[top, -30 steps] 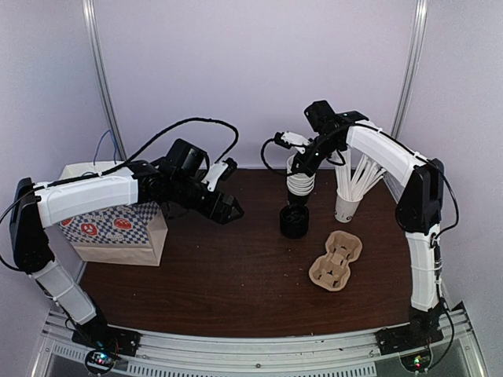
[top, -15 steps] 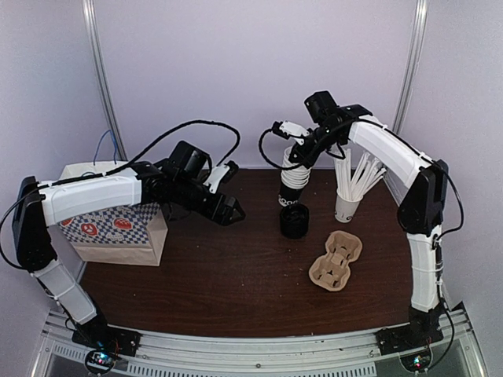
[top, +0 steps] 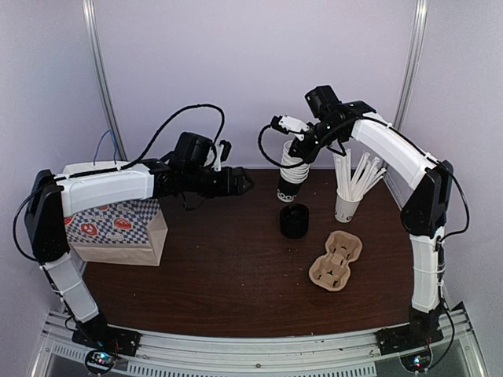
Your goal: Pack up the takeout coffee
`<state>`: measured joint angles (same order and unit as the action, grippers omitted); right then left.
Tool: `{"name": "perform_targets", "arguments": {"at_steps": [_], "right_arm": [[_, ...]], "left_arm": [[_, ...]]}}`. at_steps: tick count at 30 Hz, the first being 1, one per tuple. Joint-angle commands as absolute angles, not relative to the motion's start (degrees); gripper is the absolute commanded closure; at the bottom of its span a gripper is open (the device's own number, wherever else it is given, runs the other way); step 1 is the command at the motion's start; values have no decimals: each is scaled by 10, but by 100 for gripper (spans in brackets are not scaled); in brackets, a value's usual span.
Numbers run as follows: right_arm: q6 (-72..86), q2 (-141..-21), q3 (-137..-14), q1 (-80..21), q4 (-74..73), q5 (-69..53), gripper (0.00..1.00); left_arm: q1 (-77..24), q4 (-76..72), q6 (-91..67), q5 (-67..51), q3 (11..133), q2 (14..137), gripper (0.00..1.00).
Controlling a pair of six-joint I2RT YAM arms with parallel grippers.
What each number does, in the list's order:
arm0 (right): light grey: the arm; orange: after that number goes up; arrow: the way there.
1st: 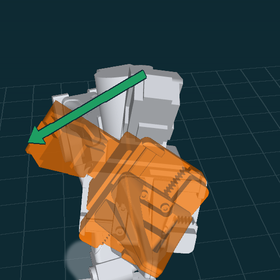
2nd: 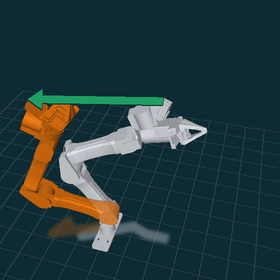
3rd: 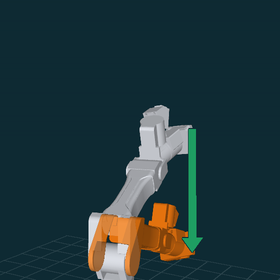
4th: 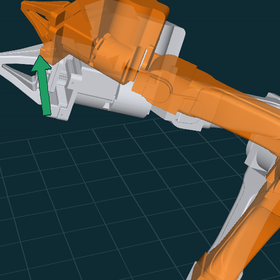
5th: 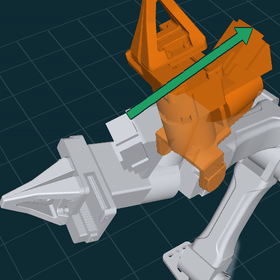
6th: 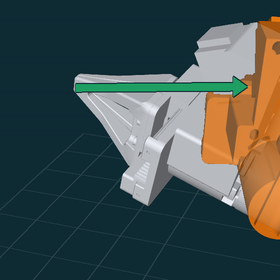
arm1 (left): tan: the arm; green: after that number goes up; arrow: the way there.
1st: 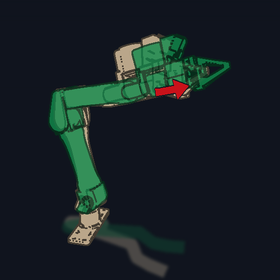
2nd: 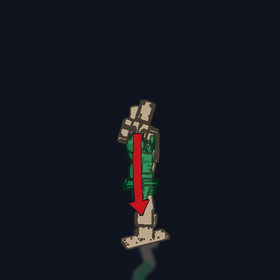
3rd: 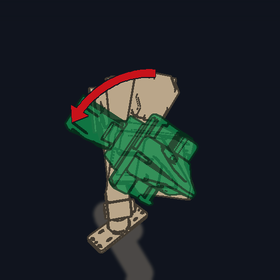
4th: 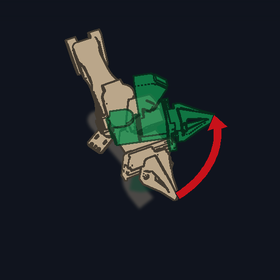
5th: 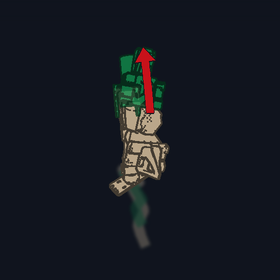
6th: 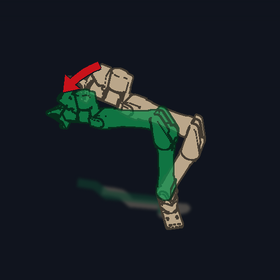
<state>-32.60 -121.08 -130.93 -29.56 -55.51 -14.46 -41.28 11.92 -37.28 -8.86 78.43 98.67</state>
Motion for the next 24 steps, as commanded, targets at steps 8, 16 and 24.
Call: {"name": "perform_targets", "arguments": {"at_steps": [8,16,24], "right_arm": [[-297,-1172,-1262,-292,-496,-199,100],[-290,-1191,-1271,-293,-491,-208,100],[-288,-1195,-1279,-295,-489,-208,100]], "left_arm": [[-404,-49,-580,-87,977,1169,17],[-404,-49,-607,-119,1049,1235,18],[-405,-40,-621,-125,1074,1258,21]]}}
